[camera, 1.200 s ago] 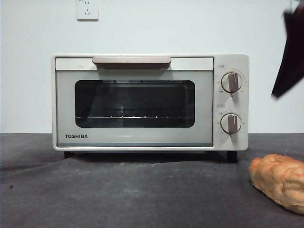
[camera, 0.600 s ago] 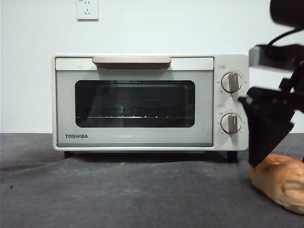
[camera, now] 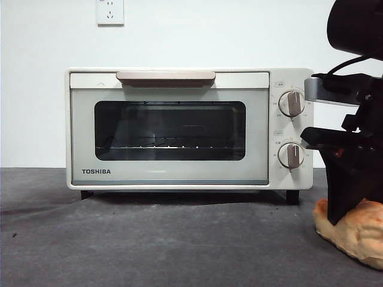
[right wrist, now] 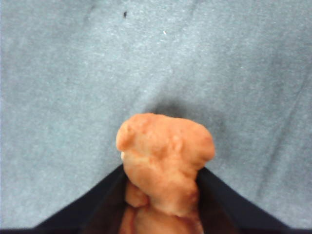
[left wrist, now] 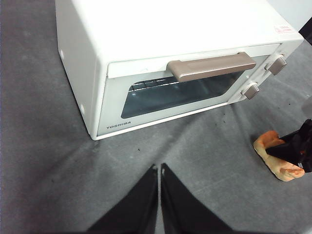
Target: The left arm flap open the oven, the right arm pick bread and place it into oven, the left arm flap close the oven
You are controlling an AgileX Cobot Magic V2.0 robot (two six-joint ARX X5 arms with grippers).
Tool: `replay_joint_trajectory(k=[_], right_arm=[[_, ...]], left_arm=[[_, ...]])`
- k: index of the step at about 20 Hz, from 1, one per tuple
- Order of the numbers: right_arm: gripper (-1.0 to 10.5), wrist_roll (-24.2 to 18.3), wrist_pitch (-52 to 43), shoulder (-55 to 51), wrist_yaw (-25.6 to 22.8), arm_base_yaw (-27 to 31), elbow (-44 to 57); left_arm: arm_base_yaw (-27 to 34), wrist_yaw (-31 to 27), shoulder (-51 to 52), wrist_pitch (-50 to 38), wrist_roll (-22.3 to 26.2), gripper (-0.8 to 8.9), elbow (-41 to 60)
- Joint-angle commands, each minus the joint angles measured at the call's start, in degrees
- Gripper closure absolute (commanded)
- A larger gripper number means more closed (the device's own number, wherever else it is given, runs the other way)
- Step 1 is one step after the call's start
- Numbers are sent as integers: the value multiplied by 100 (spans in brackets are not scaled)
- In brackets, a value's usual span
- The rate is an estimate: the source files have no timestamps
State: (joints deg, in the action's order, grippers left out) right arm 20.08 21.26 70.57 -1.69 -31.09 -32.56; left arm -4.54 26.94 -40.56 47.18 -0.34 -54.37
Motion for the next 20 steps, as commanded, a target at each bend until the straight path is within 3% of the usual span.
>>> replay_joint_trajectory(k=[1, 9, 12, 20], right_arm=[[779, 94, 11, -101, 17, -44, -35], [779, 92, 807, -1661, 168, -44, -391], [779, 90, 1217, -2175, 166, -44, -664], [779, 26, 1700, -2870, 166, -44, -1333]], left_arm=[[-37, 15, -37, -46, 76, 796, -131], [-822, -31, -474, -938, -243, 795, -131], [-1285, -428, -931, -1545, -378, 795, -201], [-2256, -1257, -2852, -2173, 66, 796, -1294]])
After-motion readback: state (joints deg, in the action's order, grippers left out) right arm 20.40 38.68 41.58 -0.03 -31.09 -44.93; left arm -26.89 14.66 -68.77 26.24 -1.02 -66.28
